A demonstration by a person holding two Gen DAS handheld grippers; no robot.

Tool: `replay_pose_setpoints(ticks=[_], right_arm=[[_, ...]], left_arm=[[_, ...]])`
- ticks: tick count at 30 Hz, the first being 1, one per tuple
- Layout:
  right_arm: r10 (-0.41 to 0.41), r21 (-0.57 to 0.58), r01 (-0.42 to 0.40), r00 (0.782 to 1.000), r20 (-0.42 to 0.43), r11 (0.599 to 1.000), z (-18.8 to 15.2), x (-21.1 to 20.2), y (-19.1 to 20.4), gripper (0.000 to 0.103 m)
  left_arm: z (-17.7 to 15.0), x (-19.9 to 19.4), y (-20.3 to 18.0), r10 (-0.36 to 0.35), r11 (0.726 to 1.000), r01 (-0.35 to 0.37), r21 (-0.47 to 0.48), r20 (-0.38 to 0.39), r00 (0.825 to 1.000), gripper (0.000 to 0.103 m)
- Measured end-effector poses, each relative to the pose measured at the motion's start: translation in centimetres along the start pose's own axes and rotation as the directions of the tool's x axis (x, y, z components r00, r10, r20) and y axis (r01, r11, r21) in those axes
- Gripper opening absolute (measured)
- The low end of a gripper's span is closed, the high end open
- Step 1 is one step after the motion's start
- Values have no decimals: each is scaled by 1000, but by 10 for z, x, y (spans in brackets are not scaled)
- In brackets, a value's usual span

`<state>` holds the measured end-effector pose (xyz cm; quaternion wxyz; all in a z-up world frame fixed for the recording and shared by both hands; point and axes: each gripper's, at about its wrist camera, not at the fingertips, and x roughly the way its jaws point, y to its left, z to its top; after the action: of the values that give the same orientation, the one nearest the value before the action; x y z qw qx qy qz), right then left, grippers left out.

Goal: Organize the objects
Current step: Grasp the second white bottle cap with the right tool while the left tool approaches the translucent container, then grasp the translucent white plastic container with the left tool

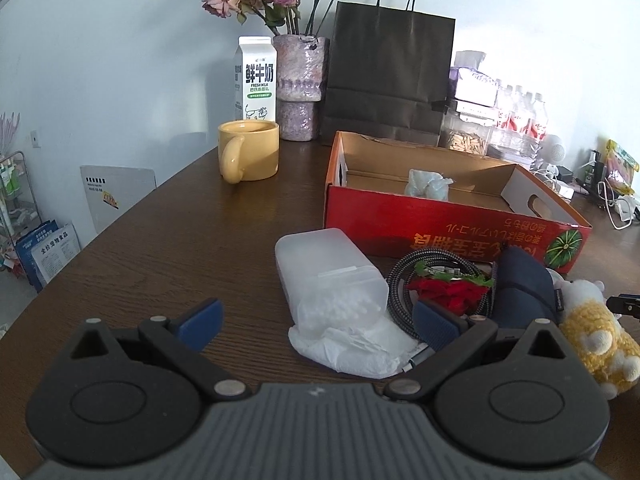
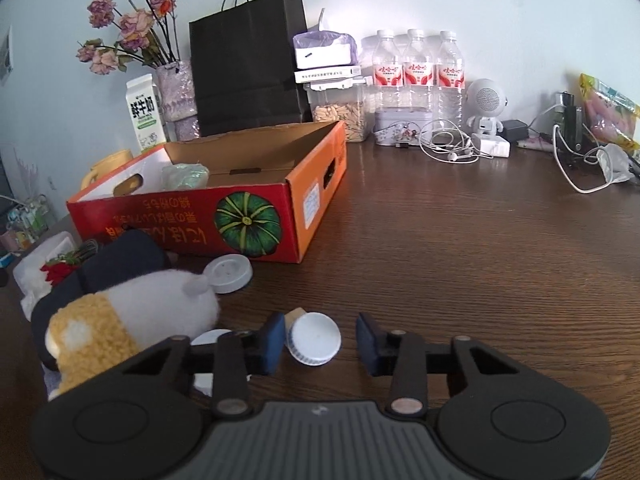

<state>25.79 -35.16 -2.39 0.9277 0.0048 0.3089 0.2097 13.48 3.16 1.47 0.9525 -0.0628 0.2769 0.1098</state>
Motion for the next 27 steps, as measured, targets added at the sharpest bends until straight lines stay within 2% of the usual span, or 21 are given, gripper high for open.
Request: replay_pose_setpoints(ticks=[1, 8, 17, 27], right_arm=[[3, -1, -3, 1000, 4, 1000, 0, 0, 0, 28], [1, -21, 0, 999, 36, 1000, -3, -3, 4, 28], [-43, -31, 49, 988, 148, 998, -5, -18, 16, 28], [-82, -57, 93, 981, 175, 994, -6, -20, 29, 28]], left_arm=[[0, 1, 0, 3, 1000, -3, -1, -2, 1000, 103], [1, 8, 2, 13, 1000, -13, -14, -6, 1000, 103], [3, 24, 5, 11, 999, -12, -50, -29, 1000, 103], [18, 51, -4, 45, 994, -47, -94, -23, 999, 103]])
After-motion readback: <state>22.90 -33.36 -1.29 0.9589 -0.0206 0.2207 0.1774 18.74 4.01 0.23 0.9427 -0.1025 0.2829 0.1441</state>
